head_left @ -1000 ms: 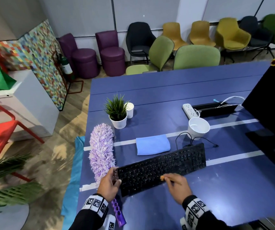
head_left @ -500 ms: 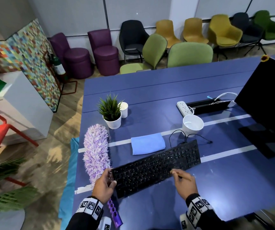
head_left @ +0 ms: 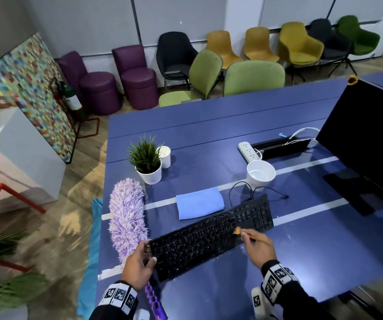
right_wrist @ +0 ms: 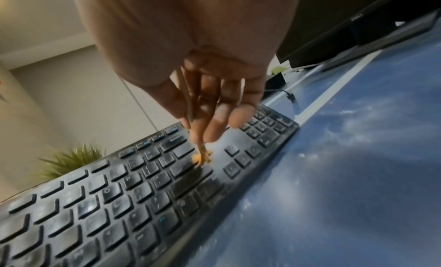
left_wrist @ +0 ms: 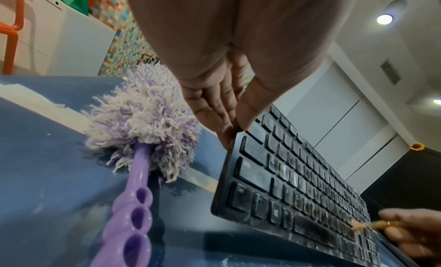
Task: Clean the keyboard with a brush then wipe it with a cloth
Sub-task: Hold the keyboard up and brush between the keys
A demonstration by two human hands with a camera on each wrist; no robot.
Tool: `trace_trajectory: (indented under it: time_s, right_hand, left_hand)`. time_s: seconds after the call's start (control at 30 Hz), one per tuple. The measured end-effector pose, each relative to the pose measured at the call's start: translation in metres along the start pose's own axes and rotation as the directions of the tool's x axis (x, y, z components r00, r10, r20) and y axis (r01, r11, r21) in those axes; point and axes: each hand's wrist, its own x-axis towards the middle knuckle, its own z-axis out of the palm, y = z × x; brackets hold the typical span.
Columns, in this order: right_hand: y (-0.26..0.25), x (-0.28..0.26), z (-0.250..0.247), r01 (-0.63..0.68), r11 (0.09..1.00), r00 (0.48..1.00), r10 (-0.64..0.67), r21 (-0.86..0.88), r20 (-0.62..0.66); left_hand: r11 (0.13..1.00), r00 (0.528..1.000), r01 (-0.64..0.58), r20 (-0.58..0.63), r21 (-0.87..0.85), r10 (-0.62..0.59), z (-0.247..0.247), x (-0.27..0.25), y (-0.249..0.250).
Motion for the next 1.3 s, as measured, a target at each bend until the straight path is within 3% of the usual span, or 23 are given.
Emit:
trace_trajectory:
  time_s: [0.07, 0.2, 0.33, 0.37, 0.5, 0.57, 0.63, 0.7, 0.83, 1.0, 1.03, 1.17, 1.27, 1.3]
  right_hand:
    - [-0.005, 0.008, -0.003, -0.047, 0.999, 0.999, 0.047, -0.025, 0.017]
    - [-0.015, 0.025, -0.007, 0.040, 0.999, 0.999, -0.040, -0.007, -0.030]
    - [0.007, 0.034, 0.001, -0.140, 0.975, 0.972, 0.168, -0.174, 0.162]
    - [0.008, 0.034, -0.001, -0.152, 0.969, 0.971, 0.184, -0.196, 0.152]
    - [0.004, 0.026, -0.010, -0.089, 0.990, 0.995, 0.093, -0.106, 0.033]
    - [0.010, 0.023, -0.008, -0.104, 0.987, 0.985, 0.119, -0.125, 0.124]
    - [0.015, 0.022, -0.010, -0.104, 0.983, 0.986, 0.121, -0.152, 0.110]
    - [0.007, 0.024, -0.013, -0.051, 0.988, 0.997, 0.059, -0.148, 0.050]
    - [-0.012, 0.027, -0.012, 0.140, 0.987, 0.988, -0.134, -0.074, 0.073]
    - [0.001, 0.037, -0.012, 0.026, 0.999, 0.974, -0.033, -0.034, -0.226]
    - [0.001, 0.038, -0.013, 0.048, 0.998, 0.973, -0.053, -0.028, -0.225]
    - [0.005, 0.036, -0.011, 0.132, 0.987, 0.991, -0.132, -0.090, 0.000]
    - [0.012, 0.035, -0.015, 0.080, 0.995, 0.988, -0.086, -0.056, -0.125]
    - [0.010, 0.034, -0.013, 0.113, 0.992, 0.989, -0.118, -0.052, -0.090]
  left_hand:
    - [1.000, 1.000, 0.001, -0.003, -0.009, -0.001, 0.000, -0.001, 0.000]
    - [1.000, 1.000, 0.009, 0.000, -0.004, -0.009, -0.001, 0.000, 0.001]
    - [1.000, 1.000, 0.019, 0.012, -0.010, -0.019, -0.002, 0.001, -0.002]
    - [1.000, 1.000, 0.025, 0.012, -0.019, -0.024, -0.002, 0.001, -0.003]
    - [0.999, 1.000, 0.015, 0.012, -0.029, -0.015, -0.001, 0.000, -0.005]
    - [0.999, 1.000, 0.008, 0.007, -0.035, -0.008, 0.000, 0.000, -0.004]
    - [0.999, 1.000, 0.003, 0.003, -0.039, -0.003, 0.000, 0.001, -0.004]
    - [0.999, 1.000, -0.001, 0.002, -0.040, 0.001, 0.000, 0.000, -0.005]
    - [0.999, 1.000, -0.008, 0.013, -0.039, 0.008, -0.001, 0.000, -0.008]
    - [0.999, 1.000, -0.010, 0.011, -0.031, 0.010, -0.002, 0.002, -0.009]
    - [1.000, 1.000, -0.011, 0.011, -0.026, 0.012, -0.003, 0.002, -0.009]
    - [1.000, 1.000, 0.002, 0.028, -0.010, -0.002, -0.006, 0.004, -0.009]
    - [1.000, 0.999, 0.022, 0.032, -0.003, -0.022, -0.009, 0.002, -0.010]
    - [1.000, 0.999, 0.026, 0.031, 0.008, -0.026, -0.009, 0.002, -0.011]
